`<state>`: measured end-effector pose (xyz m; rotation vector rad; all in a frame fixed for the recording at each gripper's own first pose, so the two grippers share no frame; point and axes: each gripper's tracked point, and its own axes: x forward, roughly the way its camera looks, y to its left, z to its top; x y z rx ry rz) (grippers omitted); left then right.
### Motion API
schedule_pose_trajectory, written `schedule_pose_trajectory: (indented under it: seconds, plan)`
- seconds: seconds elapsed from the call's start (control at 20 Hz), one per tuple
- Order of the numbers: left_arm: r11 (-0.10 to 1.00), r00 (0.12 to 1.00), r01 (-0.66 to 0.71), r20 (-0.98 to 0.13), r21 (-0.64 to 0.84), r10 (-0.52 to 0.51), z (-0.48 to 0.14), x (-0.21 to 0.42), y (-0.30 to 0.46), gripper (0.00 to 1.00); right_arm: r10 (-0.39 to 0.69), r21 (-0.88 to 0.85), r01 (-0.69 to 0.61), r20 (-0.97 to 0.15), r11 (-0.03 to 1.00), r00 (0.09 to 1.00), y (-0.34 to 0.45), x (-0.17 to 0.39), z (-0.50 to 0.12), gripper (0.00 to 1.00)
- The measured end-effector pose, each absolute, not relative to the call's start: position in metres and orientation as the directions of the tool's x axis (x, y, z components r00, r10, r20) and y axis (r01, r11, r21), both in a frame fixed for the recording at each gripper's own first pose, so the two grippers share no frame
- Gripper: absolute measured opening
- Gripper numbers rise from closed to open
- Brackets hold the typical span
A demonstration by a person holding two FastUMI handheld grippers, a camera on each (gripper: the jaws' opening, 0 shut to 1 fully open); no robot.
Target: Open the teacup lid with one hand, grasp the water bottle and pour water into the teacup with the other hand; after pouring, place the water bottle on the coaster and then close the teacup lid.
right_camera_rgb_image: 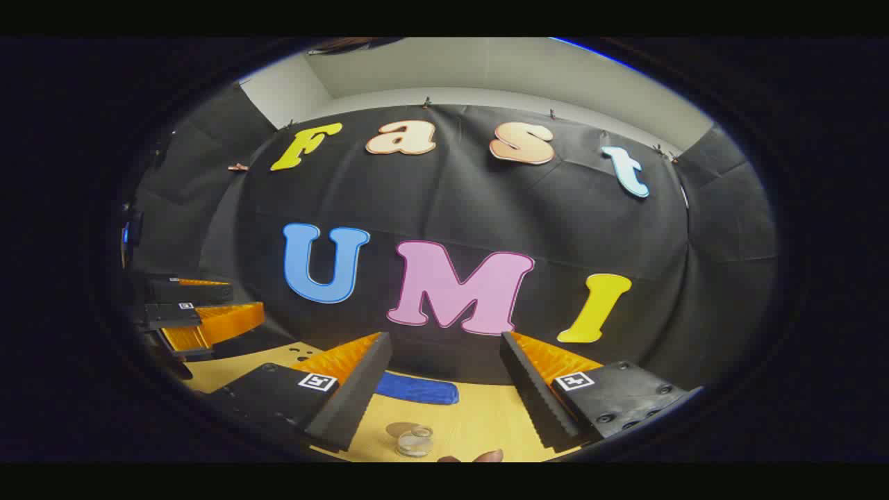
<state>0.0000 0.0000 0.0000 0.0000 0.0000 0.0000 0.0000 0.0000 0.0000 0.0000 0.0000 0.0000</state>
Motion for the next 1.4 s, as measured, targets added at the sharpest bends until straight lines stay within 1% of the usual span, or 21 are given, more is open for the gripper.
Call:
schedule_pose_trajectory:
  seconds: [0.05,0.15,0.3,0.55,0.6,0.95,1.0,1.05,1.25,1.4]
  plan:
    - [1.000,1.000,0.001,0.000,0.002,-0.001,0.001,0.000,0.000,0.95,-0.001,-0.001,0.001,-0.001,1.000,1.000,-0.001,0.000,0.000,0.98]
    - [1.000,1.000,0.000,0.002,0.004,0.000,0.001,0.001,0.000,0.95,-0.002,-0.001,0.002,-0.002,1.000,1.000,-0.001,0.000,0.000,0.96]
    - [1.000,1.000,0.001,0.001,0.006,-0.001,0.001,0.001,0.000,0.95,-0.008,0.001,0.008,-0.003,1.000,1.000,-0.002,-0.001,0.000,0.98]
    - [1.000,1.000,0.000,0.000,0.007,0.000,0.002,-0.001,-0.001,0.95,-0.010,-0.004,0.010,-0.004,1.000,1.000,-0.003,-0.004,0.000,0.98]
    - [1.000,1.000,-0.001,0.000,0.007,0.001,0.001,-0.002,-0.001,0.95,-0.010,-0.005,0.010,-0.004,1.000,1.000,-0.004,-0.004,0.000,0.96]
    - [1.000,1.000,0.002,0.000,0.016,-0.002,0.001,-0.005,-0.004,0.95,-0.006,-0.004,0.006,-0.008,1.000,1.000,-0.004,-0.007,-0.002,0.98]
    - [1.000,1.000,0.001,0.001,0.016,-0.001,0.001,-0.006,-0.003,0.95,-0.004,-0.004,0.004,-0.010,1.000,1.000,-0.003,-0.007,-0.003,0.96]
    - [1.000,1.000,0.000,-0.003,0.015,0.000,-0.001,-0.005,-0.004,0.95,-0.004,-0.003,0.004,-0.012,1.000,1.000,-0.003,-0.006,-0.004,0.96]
    - [1.000,1.000,0.010,-0.024,0.017,-0.009,-0.021,0.000,-0.011,0.95,0.003,-0.002,-0.003,-0.008,1.000,1.000,0.000,-0.007,-0.014,0.96]
    - [0.999,0.996,0.024,-0.082,0.032,-0.021,-0.069,0.010,-0.017,0.95,0.031,-0.003,-0.031,-0.050,1.000,0.998,0.007,-0.001,-0.044,0.96]
